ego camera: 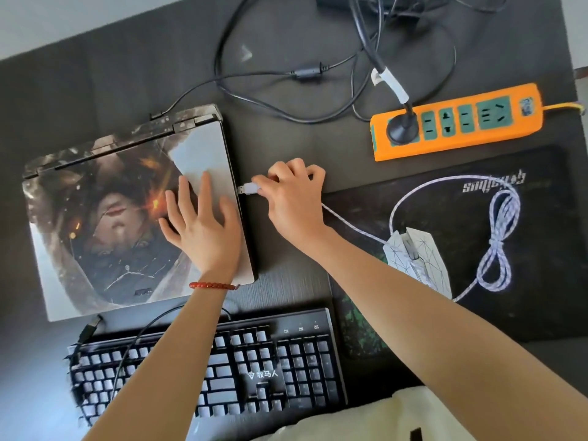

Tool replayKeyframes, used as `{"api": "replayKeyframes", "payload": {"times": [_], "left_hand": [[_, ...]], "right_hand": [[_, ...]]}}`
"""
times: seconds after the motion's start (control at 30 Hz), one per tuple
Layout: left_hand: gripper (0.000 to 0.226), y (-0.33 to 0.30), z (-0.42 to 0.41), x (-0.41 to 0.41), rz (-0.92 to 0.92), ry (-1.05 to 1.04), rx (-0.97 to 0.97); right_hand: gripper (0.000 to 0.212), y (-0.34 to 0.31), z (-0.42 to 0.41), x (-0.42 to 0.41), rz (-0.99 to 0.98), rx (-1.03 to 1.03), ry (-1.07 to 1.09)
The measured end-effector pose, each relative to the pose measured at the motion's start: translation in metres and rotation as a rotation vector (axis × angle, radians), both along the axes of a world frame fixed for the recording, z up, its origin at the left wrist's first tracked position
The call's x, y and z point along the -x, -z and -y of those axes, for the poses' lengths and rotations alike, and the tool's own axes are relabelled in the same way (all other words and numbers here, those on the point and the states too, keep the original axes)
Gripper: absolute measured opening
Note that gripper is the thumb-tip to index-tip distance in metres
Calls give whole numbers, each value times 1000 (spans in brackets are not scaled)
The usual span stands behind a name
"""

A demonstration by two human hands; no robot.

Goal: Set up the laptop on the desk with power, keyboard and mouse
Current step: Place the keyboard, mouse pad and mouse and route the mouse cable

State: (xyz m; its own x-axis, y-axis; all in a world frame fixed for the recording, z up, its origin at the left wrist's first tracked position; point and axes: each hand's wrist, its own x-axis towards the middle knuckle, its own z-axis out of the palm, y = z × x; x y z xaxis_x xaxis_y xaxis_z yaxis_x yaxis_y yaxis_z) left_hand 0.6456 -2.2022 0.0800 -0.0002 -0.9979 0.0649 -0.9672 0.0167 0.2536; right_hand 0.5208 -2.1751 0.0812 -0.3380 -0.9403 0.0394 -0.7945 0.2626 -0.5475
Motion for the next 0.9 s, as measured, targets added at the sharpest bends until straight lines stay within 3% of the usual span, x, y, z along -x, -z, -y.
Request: {"api": "replayKeyframes", "payload": {"times": [0.13, 0.5, 0.67, 0.8, 0.9], "left_hand": [[47, -1, -1, 1, 2, -6, -10], [48, -6, -1, 2, -22, 6, -53], [48, -8, -1, 2, -19, 14, -65], [45, -12, -2, 2, -15, 34, -99], [46, -21, -6, 7, -39, 47, -153]], "right_hand": [[29, 0, 7, 0, -12, -48, -44], [24, 5, 10, -3, -92, 83, -122], [25, 4, 9, -1, -91, 23, -154], [50, -11, 2, 4, -90, -178, -290], [54, -28, -31, 16, -91, -172, -199]]}}
